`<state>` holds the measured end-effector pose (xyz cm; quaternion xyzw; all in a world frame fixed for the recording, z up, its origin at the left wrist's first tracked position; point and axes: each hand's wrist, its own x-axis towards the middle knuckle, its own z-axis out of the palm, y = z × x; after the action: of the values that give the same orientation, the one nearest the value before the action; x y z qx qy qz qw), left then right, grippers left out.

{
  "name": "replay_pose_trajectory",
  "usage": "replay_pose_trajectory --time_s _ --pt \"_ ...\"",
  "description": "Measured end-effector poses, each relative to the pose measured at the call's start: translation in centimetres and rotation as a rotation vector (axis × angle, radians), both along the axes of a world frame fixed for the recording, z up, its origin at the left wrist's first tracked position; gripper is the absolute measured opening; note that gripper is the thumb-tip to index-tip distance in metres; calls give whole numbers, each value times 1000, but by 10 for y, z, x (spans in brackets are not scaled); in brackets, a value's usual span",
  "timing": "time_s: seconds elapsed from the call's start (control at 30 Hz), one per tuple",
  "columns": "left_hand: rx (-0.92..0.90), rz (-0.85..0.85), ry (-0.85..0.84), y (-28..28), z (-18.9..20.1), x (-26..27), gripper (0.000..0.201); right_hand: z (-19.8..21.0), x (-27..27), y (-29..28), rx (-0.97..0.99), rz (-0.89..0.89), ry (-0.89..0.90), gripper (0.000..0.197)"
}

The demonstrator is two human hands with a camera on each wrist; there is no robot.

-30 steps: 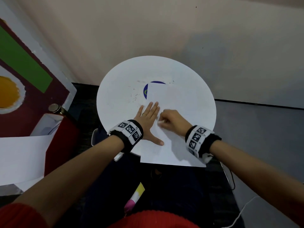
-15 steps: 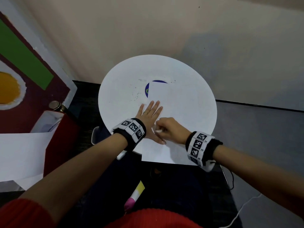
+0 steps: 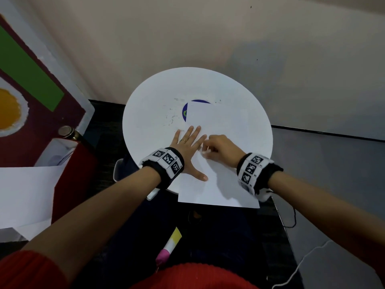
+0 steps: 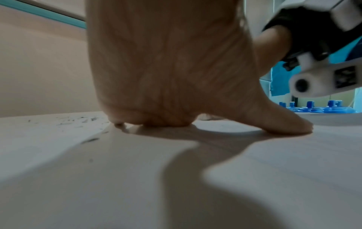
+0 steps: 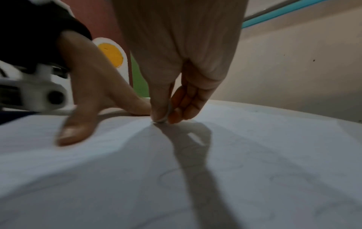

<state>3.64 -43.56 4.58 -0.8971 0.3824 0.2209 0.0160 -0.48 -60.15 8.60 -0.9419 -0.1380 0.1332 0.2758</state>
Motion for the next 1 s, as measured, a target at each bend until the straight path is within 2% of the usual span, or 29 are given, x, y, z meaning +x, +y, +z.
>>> replay_pose_trajectory --time_s 0.1,0.27,0.43,0.57,0.63,0.73,0.9,1.0 --pt "-5 2 -20 1 -1 -1 139 -6 -23 -3 -20 98 72 14" --pt "-14 -1 -2 1 1 -1 140 -4 3 -4 33 -93 -39 3" --pt "-16 9 -22 2 -1 -2 140 -9 -26 -8 16 36 44 11" --pt "-22 3 -5 2 -1 -2 140 -7 -1 -9 11 -121 -47 12" --pt "-18 0 -2 3 1 -1 140 -11 -9 -8 8 -110 -66 8" --pt "-15 -8 -14 3 -1 -2 140 -11 -28 -9 21 -9 5 10" --pt "-3 -6 -7 2 0 -2 140 -10 2 -10 -4 -143 -78 8" --pt "-11 0 -2 3 0 -1 140 -20 -24 -12 22 -94 -74 10"
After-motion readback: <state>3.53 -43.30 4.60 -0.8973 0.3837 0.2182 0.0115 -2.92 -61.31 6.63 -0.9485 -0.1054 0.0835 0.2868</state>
